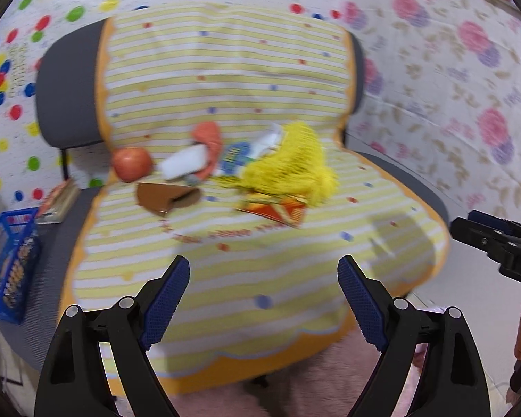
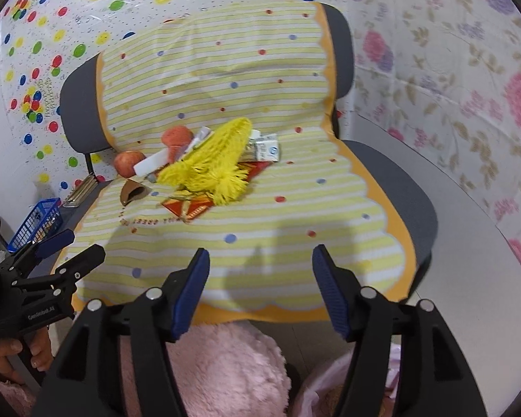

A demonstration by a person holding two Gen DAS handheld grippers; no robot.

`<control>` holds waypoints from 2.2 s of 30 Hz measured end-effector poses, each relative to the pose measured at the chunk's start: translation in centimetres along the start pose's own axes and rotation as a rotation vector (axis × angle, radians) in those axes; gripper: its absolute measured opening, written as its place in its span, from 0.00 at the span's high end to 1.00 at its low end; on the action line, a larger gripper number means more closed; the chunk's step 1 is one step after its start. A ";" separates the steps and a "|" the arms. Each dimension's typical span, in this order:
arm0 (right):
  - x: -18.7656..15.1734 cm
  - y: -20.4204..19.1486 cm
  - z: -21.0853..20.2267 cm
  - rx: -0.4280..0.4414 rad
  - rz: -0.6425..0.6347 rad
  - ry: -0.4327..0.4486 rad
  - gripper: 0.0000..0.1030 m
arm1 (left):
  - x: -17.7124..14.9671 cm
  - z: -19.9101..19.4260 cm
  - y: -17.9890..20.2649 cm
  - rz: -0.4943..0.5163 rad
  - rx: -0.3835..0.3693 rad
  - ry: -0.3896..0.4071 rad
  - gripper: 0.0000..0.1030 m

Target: Collect trash

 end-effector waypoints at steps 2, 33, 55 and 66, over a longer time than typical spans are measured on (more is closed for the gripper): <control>0.9 -0.8 0.7 0.016 -0.016 0.003 0.38 | 0.7 0.1 -1.4 -0.020 0.033 0.007 0.15; 6.2 2.9 7.5 0.066 0.047 0.008 0.44 | 10.6 14.9 2.2 0.132 0.053 -0.074 0.31; 5.7 2.5 7.4 0.063 0.027 -0.008 0.44 | 14.0 13.9 -0.9 0.083 -0.009 -0.032 0.88; 6.2 -1.2 7.3 0.090 -0.018 -0.007 0.44 | 12.8 8.6 -4.1 0.008 -0.036 0.010 0.99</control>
Point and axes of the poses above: each gripper's, at about its wrist camera, not at the fingertips, and z roughly the way its jaws point, y to its right, x to its top, the point moved 7 cm from there along z, roughly the way its jaws point, and after that the axes turned 2 degrees about -z, right-handed, at the moved point
